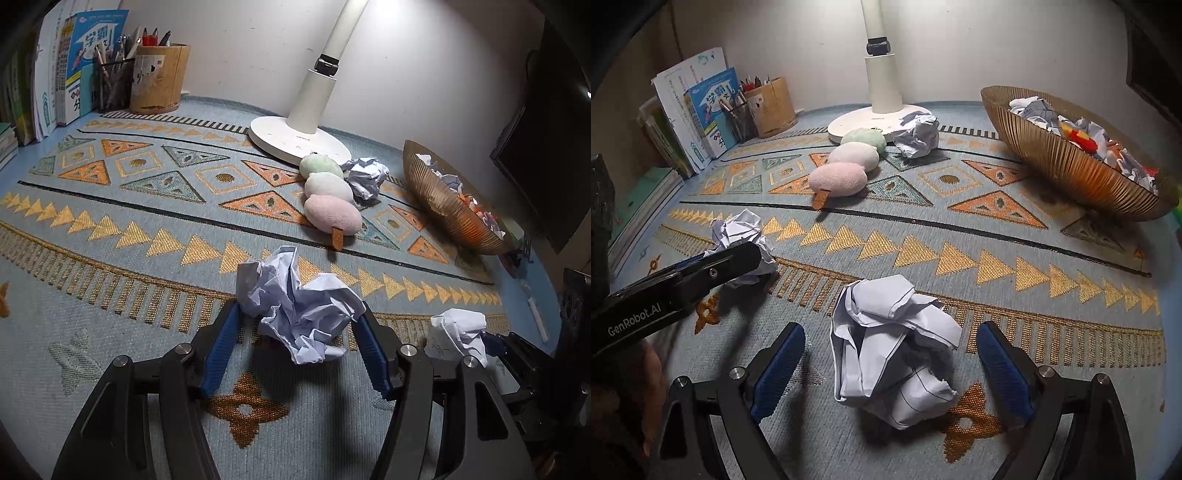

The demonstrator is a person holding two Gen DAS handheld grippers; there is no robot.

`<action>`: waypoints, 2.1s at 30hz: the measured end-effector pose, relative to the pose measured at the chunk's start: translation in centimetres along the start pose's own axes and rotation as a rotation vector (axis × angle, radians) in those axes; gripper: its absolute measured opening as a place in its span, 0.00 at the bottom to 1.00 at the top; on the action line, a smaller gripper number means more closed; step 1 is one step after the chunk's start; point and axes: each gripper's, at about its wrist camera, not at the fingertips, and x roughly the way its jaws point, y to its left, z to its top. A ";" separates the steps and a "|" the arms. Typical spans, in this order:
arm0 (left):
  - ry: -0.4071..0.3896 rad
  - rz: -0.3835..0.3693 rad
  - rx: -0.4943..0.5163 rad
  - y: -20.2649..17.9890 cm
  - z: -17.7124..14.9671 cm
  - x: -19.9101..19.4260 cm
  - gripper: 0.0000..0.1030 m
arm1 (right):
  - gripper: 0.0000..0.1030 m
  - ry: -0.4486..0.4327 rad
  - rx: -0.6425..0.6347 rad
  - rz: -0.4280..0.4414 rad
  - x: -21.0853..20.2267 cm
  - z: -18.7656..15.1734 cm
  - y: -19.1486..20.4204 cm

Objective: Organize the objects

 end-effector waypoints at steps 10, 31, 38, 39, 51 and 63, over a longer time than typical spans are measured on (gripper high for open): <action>0.001 -0.006 -0.004 0.1 0.0 0.0 0.60 | 0.93 -0.005 0.011 0.013 -0.1 0.1 -0.2; -0.043 -0.085 -0.013 -0.1 0.2 -1.5 0.57 | 0.47 -0.201 0.068 -0.055 -4.1 -0.9 -1.2; -0.105 -0.143 0.077 -5.1 3.4 -2.9 0.55 | 0.47 -0.273 0.251 -0.062 -9.1 1.1 -8.7; -0.114 -0.158 0.100 -6.4 4.1 -2.8 0.55 | 0.47 -0.293 0.285 -0.055 -10.0 2.0 -10.2; -0.132 -0.254 0.267 -20.4 11.3 6.5 0.57 | 0.58 -0.283 0.407 -0.179 -9.2 12.9 -22.4; -0.177 -0.184 0.230 -14.5 8.4 0.3 0.84 | 0.67 -0.238 0.325 -0.120 -10.5 8.7 -16.9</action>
